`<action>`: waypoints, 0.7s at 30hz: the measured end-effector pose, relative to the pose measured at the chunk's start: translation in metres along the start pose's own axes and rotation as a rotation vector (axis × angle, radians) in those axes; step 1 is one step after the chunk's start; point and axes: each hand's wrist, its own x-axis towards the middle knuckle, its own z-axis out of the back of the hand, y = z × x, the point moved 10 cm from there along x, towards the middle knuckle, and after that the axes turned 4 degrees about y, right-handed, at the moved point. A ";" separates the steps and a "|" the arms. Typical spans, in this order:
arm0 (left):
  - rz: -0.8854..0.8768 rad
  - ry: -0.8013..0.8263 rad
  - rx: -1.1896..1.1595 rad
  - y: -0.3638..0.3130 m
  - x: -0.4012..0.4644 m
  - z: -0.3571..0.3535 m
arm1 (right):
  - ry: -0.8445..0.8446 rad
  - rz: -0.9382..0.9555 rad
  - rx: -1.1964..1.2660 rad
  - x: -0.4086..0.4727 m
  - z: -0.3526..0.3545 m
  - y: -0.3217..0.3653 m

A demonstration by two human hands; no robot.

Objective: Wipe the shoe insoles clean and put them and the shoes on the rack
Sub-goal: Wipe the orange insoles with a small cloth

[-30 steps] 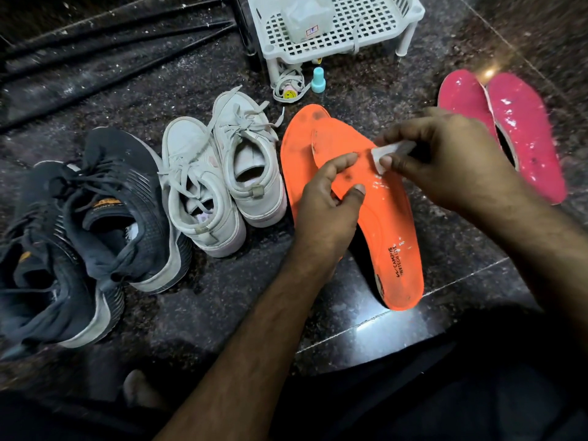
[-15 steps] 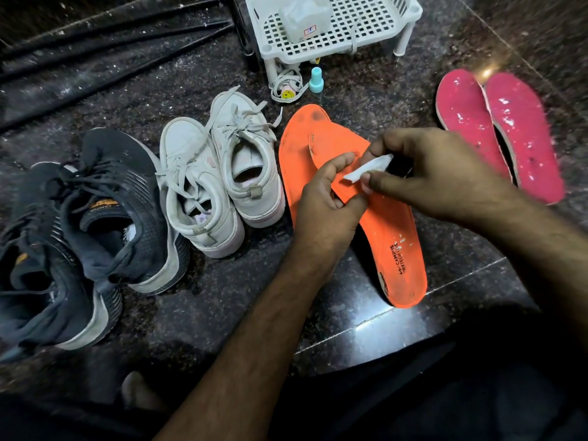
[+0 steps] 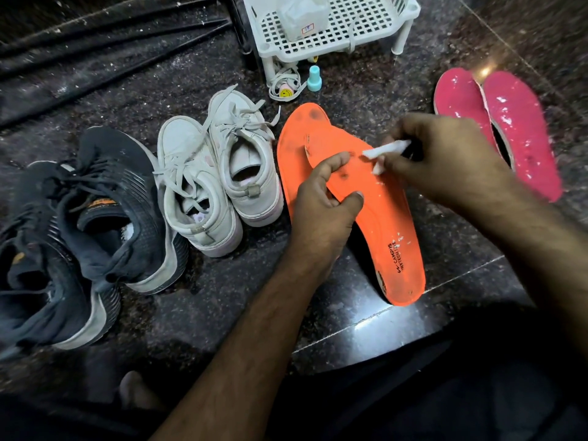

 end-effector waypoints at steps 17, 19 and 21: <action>0.007 0.003 -0.002 -0.002 -0.002 -0.002 | -0.024 0.004 -0.045 0.002 -0.001 -0.002; 0.000 0.004 -0.012 -0.004 -0.001 -0.002 | -0.009 0.039 0.044 0.004 0.001 0.001; 0.007 -0.006 -0.009 -0.003 -0.001 0.000 | 0.125 0.086 0.074 0.002 -0.014 0.010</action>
